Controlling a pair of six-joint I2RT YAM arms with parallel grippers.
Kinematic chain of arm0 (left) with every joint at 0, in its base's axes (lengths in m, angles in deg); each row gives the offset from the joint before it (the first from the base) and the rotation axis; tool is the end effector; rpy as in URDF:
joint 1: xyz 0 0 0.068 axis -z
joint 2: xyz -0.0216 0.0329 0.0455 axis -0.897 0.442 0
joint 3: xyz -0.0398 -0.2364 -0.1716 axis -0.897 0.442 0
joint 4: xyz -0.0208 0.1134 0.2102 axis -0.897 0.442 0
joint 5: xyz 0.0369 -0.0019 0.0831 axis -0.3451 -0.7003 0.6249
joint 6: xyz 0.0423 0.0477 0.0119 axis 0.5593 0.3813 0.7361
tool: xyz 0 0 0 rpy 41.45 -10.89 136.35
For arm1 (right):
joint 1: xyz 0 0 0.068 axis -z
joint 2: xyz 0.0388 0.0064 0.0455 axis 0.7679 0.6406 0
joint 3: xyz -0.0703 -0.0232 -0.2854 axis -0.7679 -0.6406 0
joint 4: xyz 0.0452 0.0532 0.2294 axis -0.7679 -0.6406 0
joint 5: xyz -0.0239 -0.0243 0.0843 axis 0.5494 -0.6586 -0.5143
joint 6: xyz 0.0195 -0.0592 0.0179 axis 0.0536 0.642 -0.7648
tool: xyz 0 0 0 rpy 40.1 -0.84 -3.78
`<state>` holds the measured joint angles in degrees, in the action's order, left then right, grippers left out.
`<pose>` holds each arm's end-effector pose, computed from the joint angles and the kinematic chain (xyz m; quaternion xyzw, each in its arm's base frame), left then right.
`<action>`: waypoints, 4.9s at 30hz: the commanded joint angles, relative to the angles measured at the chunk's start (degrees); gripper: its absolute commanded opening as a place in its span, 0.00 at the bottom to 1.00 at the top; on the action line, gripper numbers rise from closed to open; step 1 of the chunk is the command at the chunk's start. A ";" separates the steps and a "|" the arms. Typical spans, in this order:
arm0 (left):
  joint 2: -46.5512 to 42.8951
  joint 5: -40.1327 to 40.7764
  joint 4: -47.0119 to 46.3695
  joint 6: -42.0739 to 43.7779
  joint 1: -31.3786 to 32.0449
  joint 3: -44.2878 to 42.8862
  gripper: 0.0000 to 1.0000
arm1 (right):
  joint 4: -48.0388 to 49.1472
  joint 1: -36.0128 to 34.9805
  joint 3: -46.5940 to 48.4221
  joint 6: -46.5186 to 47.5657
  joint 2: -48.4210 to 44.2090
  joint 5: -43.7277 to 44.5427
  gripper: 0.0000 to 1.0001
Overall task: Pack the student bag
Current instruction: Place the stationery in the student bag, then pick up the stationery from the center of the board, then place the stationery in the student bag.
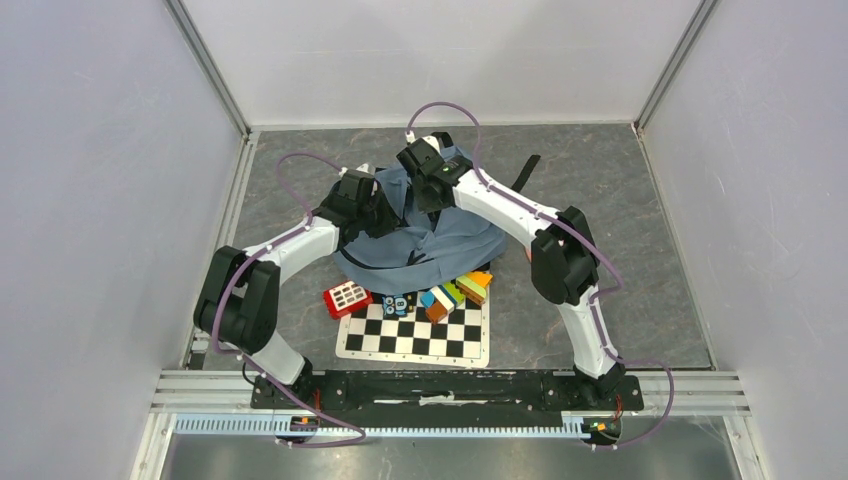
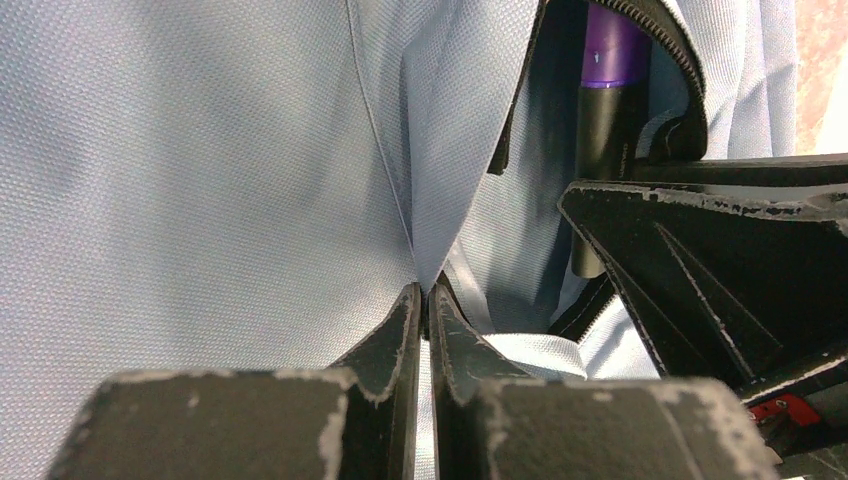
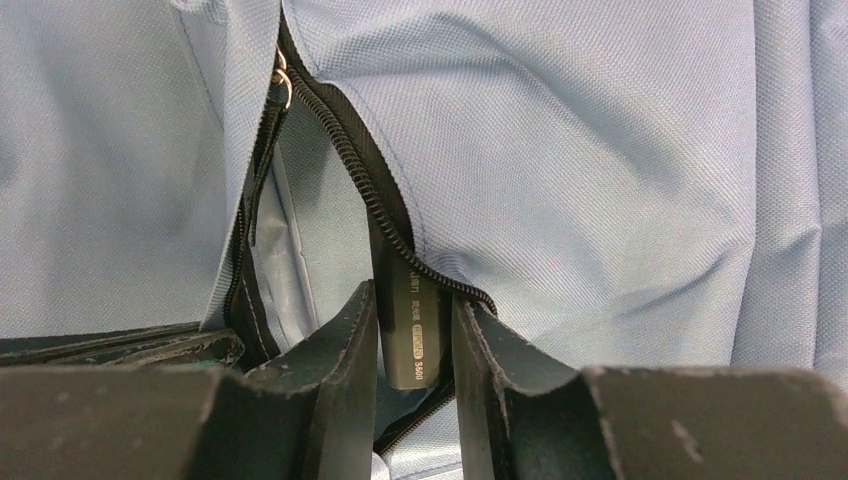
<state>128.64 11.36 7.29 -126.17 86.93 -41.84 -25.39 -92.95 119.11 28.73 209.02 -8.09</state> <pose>0.3056 -0.1385 0.2351 -0.1262 0.9056 -0.2712 0.3006 0.3629 0.3135 0.2607 -0.0947 0.9405 0.0314 0.3248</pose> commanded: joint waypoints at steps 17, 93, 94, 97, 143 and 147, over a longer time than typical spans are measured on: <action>1.35 -0.17 0.11 -0.85 -0.04 -3.22 0.11 | 16.18 0.03 -9.78 13.88 -13.07 -2.66 0.57; -0.32 2.49 3.59 -1.49 -0.12 -4.20 0.11 | 14.06 23.81 -58.42 21.04 -43.34 -14.41 0.00; -0.35 2.32 3.48 -1.55 -0.05 -4.11 0.11 | 13.40 23.32 -56.75 20.93 -43.63 -15.81 0.00; 0.05 1.54 3.05 -1.73 -0.12 -4.19 0.11 | 10.80 20.49 -51.44 20.30 -42.44 -18.67 0.00; -0.83 -3.40 -2.50 -1.56 0.03 0.99 0.10 | -2.77 5.17 4.95 -4.88 1.82 -11.67 0.00; -0.73 -3.50 -2.65 -1.57 -0.02 1.07 0.10 | 1.37 5.18 4.62 -5.53 2.11 -8.92 0.00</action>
<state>128.86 9.79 6.32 -126.58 86.88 -41.47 -29.58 -88.25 121.77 24.56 210.48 -22.69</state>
